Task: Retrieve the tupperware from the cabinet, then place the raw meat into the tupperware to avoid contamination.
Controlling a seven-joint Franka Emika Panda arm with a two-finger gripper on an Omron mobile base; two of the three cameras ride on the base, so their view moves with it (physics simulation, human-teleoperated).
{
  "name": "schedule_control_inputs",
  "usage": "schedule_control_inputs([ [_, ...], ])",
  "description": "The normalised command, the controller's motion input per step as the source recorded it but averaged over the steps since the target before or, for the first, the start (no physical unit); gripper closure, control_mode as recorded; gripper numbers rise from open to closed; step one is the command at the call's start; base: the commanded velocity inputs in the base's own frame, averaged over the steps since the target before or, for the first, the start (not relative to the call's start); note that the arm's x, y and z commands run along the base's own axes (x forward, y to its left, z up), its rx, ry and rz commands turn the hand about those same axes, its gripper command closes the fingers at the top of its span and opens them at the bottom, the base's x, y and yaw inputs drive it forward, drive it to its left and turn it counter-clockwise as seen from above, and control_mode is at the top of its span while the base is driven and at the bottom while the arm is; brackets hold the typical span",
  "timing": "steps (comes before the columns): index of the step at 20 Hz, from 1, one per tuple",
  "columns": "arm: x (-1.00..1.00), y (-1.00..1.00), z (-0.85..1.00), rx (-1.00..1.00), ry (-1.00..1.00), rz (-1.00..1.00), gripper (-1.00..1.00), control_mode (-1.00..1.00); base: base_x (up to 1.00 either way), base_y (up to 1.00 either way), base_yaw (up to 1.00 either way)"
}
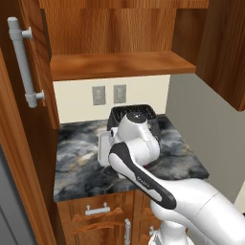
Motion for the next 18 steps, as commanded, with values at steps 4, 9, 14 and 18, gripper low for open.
schedule_control_inputs([
  [4, 0.13, -0.06, -0.13, 0.00, 0.00, 0.01, 1.00, -1.00, 0.00, 0.00, 0.00],
  [9, 0.16, 0.00, -0.19, 0.00, 0.00, 0.00, 1.00, -1.00, 0.00, 0.00, 0.00],
  [14, 0.42, 0.09, -0.31, -0.05, 0.05, 0.01, 1.00, -1.00, 0.00, 0.00, 0.00],
  [18, 0.40, 0.10, -0.30, -0.07, 0.06, 0.01, 1.00, -1.00, 0.00, 0.00, 0.00],
])
